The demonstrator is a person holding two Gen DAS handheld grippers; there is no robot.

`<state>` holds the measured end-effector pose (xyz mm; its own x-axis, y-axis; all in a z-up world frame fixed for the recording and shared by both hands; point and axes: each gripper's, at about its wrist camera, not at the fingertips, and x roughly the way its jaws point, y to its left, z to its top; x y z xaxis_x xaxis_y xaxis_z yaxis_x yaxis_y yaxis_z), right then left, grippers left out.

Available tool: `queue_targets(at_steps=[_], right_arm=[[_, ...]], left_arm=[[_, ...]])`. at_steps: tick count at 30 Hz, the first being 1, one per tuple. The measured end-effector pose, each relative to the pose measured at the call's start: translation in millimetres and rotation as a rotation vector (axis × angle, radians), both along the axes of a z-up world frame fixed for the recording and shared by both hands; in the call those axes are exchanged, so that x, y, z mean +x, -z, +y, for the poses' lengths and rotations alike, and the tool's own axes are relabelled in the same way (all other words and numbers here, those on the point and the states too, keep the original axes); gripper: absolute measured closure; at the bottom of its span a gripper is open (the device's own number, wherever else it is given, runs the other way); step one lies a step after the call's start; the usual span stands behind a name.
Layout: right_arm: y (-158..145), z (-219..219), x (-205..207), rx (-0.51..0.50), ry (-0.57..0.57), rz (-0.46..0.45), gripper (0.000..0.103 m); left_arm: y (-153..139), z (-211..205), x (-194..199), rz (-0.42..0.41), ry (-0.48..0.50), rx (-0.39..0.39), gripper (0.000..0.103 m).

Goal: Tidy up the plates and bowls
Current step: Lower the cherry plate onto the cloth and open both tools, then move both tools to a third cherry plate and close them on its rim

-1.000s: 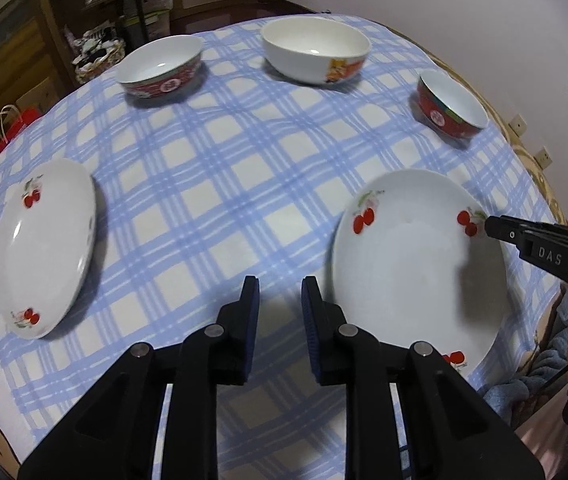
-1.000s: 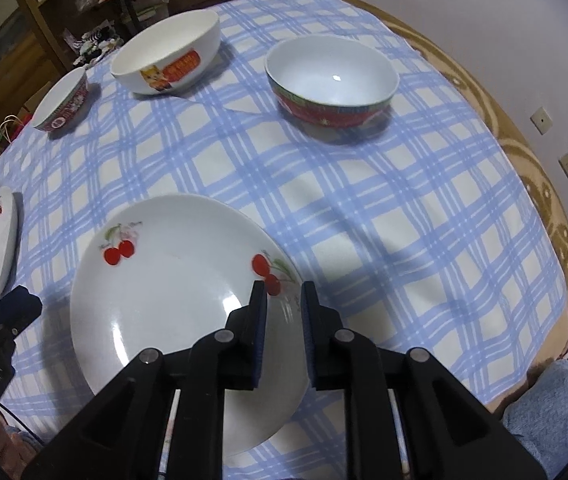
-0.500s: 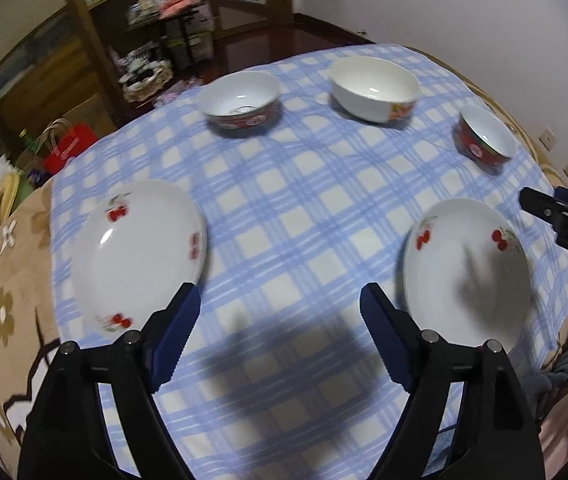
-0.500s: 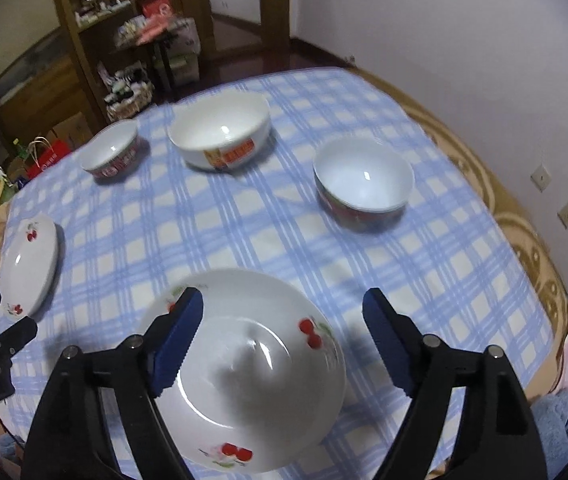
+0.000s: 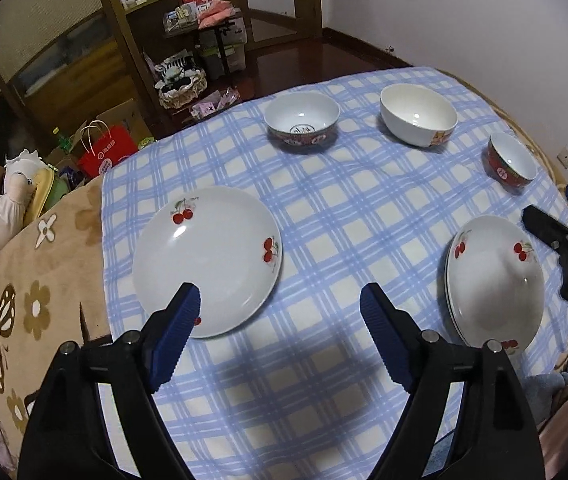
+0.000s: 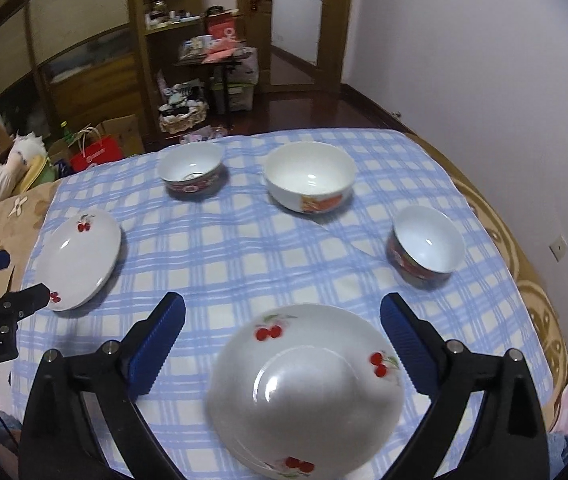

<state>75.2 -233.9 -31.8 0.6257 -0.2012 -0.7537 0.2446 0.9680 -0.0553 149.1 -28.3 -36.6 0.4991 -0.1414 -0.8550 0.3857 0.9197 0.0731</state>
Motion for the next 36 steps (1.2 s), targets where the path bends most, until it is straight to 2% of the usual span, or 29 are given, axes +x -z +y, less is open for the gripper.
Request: queue_targets(at_steps=[4,17,20,23,25,29,36], right_arm=[[-0.1,14.2,12.4,0.013,-0.028,-0.011,0.001],[14.7,46.9,55.7,0.048,-0.105,0.016,0.001],[19.4,53.0,64.7,0.064,-0.124,0.004,0.001],[24.0,60.5,73.3,0.077,-0.138,-0.015,0.001],[26.7,63.6,79.8,0.093,-0.143,-0.016,0.001],[32.8,71.0,100.8,0.130,-0.154,-0.005,0.001],[45.8,89.3,130.7,0.133,-0.198,0.014,0.001]], left_arm=[[-1.8,9.5,8.7,-0.031,-0.041,0.028,0.022],[11.5,56.1,45.2,0.011,-0.198,0.002,0.022],[14.4,69.3,54.9,0.016,-0.233,-0.023,0.022],[17.9,78.5,63.0,0.000,-0.254,-0.014,0.022],[23.1,85.6,71.9,-0.005,-0.273,0.001,0.022],[37.5,97.9,87.8,0.024,-0.310,-0.018,0.022],[58.8,107.1,101.3,0.038,-0.349,0.062,0.022]])
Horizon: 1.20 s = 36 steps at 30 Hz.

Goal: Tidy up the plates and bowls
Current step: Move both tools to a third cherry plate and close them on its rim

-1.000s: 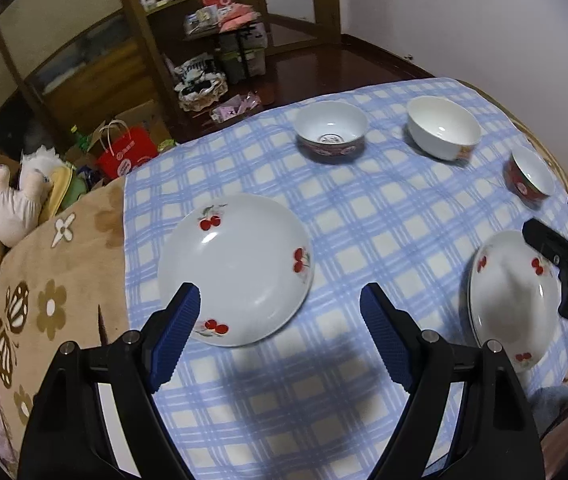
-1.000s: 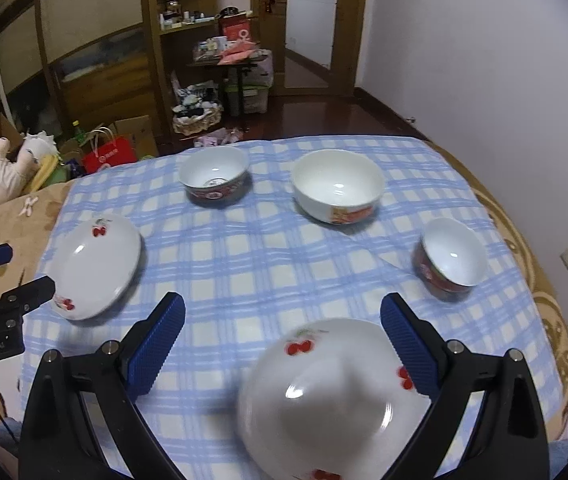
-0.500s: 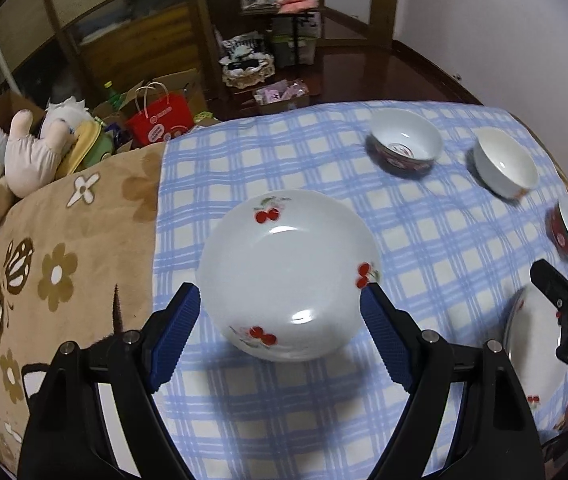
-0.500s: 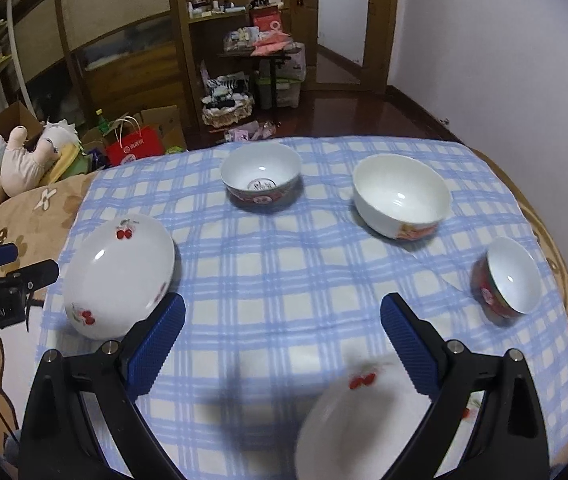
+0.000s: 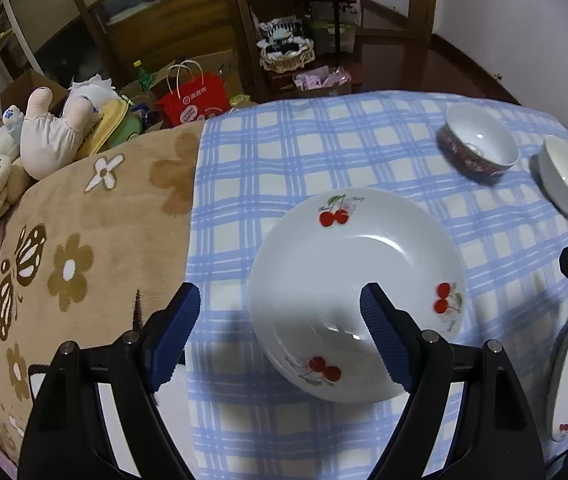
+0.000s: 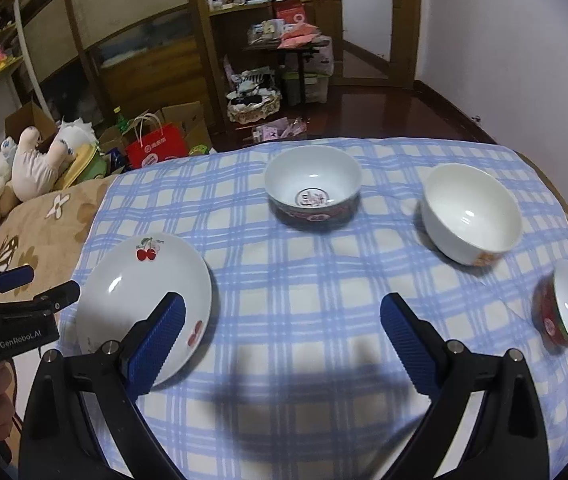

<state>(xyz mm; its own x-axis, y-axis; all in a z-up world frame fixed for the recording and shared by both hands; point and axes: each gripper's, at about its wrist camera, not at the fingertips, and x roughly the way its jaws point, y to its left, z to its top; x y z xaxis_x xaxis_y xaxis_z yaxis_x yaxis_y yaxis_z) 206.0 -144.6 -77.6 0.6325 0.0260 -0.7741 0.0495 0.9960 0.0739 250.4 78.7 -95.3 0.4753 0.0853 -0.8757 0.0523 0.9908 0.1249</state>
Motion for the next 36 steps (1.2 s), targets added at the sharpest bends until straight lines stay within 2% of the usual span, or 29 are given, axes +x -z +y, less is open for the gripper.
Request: queue_targets(at_steps=[3,6,12,19,21,23,25,27,29,30,32,34,36], right_arm=[[8.8,8.2,9.5,0.003,-0.023,0.017,0.001],[17.7,16.3,18.0,0.008,-0.037,0.034,0.001],[37.1,29.7,35.4,0.013,-0.056,0.078,0.003],[62.0,36.4,57.5,0.071,-0.050,0.126,0.015],[66.9,39.8,62.8,0.080,-0.060,0.142,0.019],[71.2,44.2,67.8,0.087,-0.078,0.160,0.028],[75.6,48.4,72.3,0.088,-0.096,0.176,0.030],[79.6,51.9,77.5,0.085,-0.110,0.190,0.037],[83.9,54.7,83.9,0.092,-0.127,0.212,0.056],[85.9,55.8,86.8,0.100,-0.138,0.226,0.062],[92.5,58.3,92.6,0.110,-0.159,0.271,0.081],[96.5,59.7,94.8,0.151,-0.182,0.295,0.086],[98.2,61.1,95.4,0.154,-0.186,0.301,0.086]], left_arm=[[8.2,3.6,2.7,-0.011,-0.017,0.022,0.022],[21.3,8.1,8.1,0.015,-0.028,0.018,0.022],[46.0,19.1,18.8,0.070,-0.072,-0.055,0.022],[67.7,27.4,26.2,0.139,-0.135,-0.066,0.022],[70.2,26.9,26.7,0.136,-0.133,-0.070,0.030],[75.8,26.6,28.5,0.162,-0.136,-0.073,0.047],[81.4,28.3,29.0,0.173,-0.140,-0.097,0.050],[80.6,30.5,29.6,0.161,-0.154,-0.116,0.053],[79.6,32.0,30.6,0.151,-0.163,-0.130,0.060],[80.0,33.1,30.7,0.140,-0.171,-0.147,0.061],[82.2,34.2,30.9,0.130,-0.180,-0.166,0.061],[82.9,35.5,32.0,0.123,-0.182,-0.188,0.062],[83.2,35.1,32.3,0.119,-0.175,-0.193,0.063]])
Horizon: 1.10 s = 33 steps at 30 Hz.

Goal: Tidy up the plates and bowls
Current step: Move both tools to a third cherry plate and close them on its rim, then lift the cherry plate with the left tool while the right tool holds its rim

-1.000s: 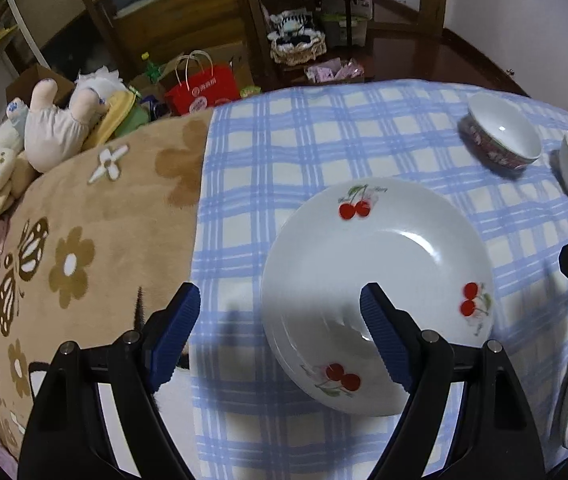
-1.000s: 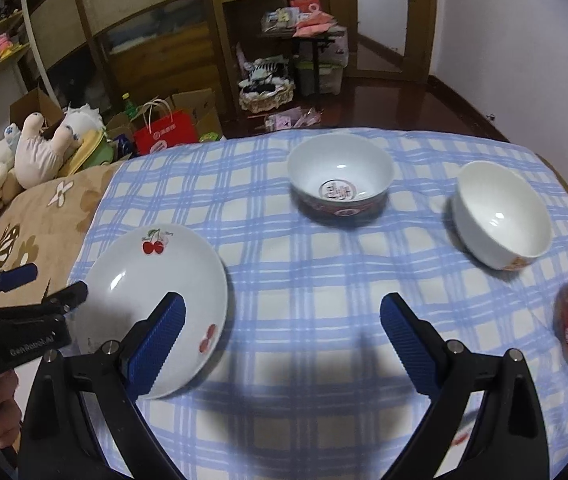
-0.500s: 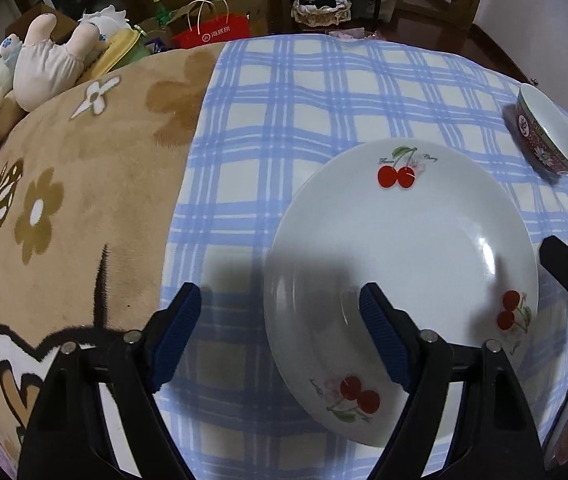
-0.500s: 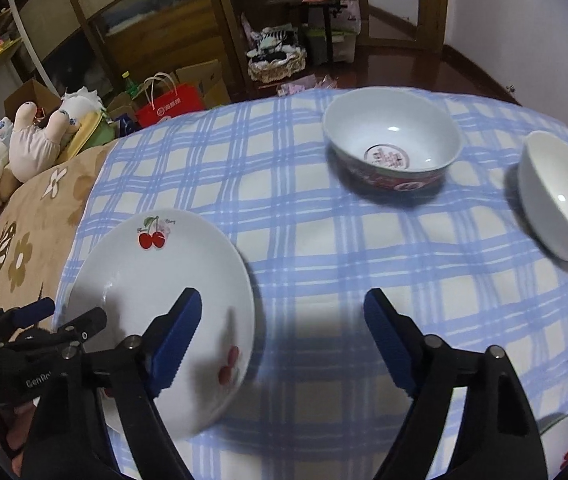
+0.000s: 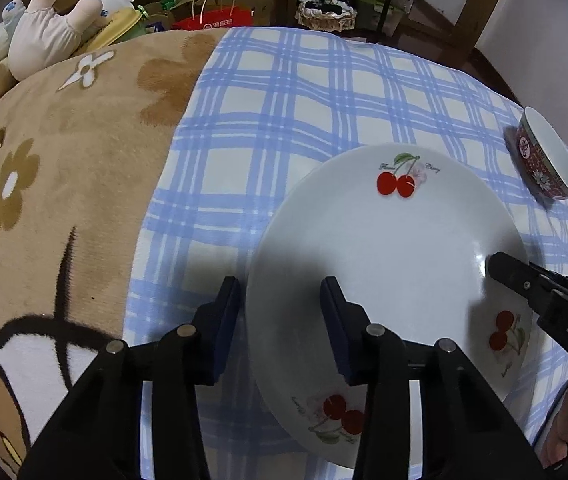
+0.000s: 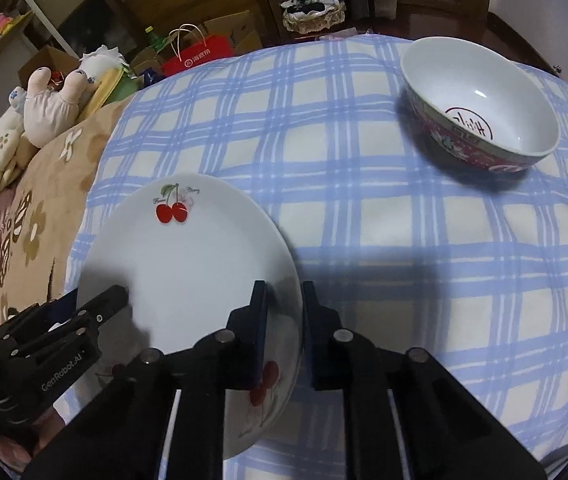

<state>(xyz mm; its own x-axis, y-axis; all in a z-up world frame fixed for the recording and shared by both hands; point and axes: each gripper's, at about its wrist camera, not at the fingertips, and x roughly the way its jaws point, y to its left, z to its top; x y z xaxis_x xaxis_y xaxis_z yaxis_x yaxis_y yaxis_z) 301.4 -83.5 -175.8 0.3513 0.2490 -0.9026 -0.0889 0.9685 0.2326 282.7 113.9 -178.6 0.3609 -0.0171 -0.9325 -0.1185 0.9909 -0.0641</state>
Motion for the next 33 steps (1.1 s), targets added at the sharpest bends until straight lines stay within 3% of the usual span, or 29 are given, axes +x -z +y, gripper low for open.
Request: queue_targets(at_steps=[13,16,18,22,24,33], right_arm=[[0.3,1.7,1.5,-0.004,-0.016,0.020,0.086],[0.4,2.1,2.4,-0.005,-0.015,0.027,0.086],[1.3,1.6,2.7,-0.007,-0.020,0.028,0.086],[1.7,-1.5,2.5,0.011,-0.018,0.034,0.086],[1.0,-3.2,1.1,0.015,-0.022,0.038,0.086],[-5.2,-7.2,-14.0,0.007,-0.033,0.048,0.088]], left_arm=[[-1.4,-5.4,0.4,0.019,-0.017,0.005,0.064],[-3.2,-3.4,2.7,0.041,-0.026,-0.014,0.070],[-3.8,4.3,3.1,0.045,-0.044,-0.058,0.075],[-3.6,28.5,2.4,0.049,-0.104,-0.217,0.084],[-3.6,32.6,2.7,0.049,-0.108,-0.241,0.085],[-12.5,21.5,-1.2,0.044,-0.043,-0.175,0.085]])
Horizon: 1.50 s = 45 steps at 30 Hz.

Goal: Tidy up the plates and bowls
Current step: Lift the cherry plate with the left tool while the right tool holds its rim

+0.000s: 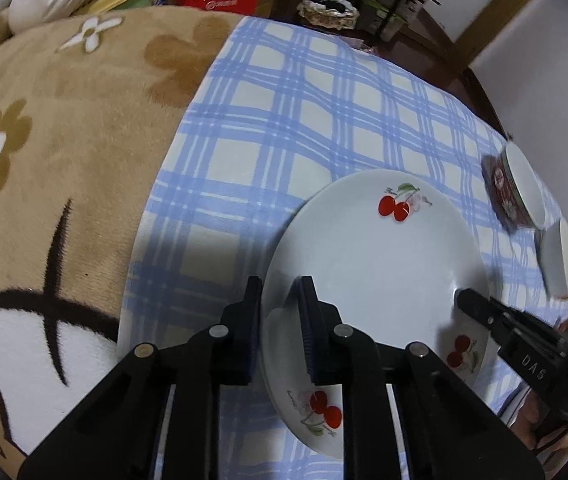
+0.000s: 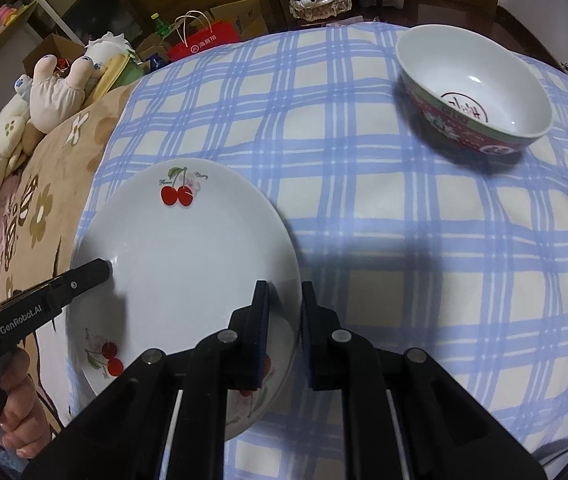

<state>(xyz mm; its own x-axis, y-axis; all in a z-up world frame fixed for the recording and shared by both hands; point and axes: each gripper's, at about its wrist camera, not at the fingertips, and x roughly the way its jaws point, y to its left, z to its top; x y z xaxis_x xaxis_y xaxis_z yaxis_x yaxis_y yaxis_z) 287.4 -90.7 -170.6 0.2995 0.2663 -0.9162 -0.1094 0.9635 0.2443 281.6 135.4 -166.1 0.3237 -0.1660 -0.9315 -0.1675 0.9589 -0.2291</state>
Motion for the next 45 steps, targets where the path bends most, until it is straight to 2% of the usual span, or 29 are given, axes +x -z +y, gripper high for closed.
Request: queue_targets(at_steps=[6,14,17,20,25,29,35,45], right_arm=[[-3.8,-10.0,-9.7,-0.001,0.017,-0.001,0.089],[-4.3,-37.1,-20.4,0.076,0.046,0.013,0.091],[-6.0,-38.8,-25.6,0.062,0.038,0.007,0.091],[-8.3,-41.8,-29.8,0.048,0.047,-0.001,0.092],[-14.5,-54.4,-37.4,0.053,0.065,-0.002,0.092],[-21.0,-70.4,-42.8,0.071,0.082,-0.002,0.092],[-37.7,-90.7,-53.7,0.086,0.119,-0.025,0.092],[-65.8,-126.3,-82.8,0.059,0.157,-0.044,0.092]], left_arm=[[-1.4,-9.6,-4.7,0.018,0.009,-0.009,0.085],[-5.2,-23.1,-8.1,0.002,0.037,-0.016,0.085],[-5.3,-29.6,-8.9,0.002,0.045,0.004,0.085],[-5.0,-32.4,-10.4,0.008,0.050,-0.013,0.085],[-14.4,-44.4,-14.9,-0.026,0.092,-0.014,0.086],[-23.4,-55.3,-16.7,-0.048,0.136,-0.045,0.086],[-45.3,-82.7,-30.8,-0.129,0.200,0.010,0.086],[-60.6,-117.5,-49.8,-0.148,0.274,-0.024,0.087]])
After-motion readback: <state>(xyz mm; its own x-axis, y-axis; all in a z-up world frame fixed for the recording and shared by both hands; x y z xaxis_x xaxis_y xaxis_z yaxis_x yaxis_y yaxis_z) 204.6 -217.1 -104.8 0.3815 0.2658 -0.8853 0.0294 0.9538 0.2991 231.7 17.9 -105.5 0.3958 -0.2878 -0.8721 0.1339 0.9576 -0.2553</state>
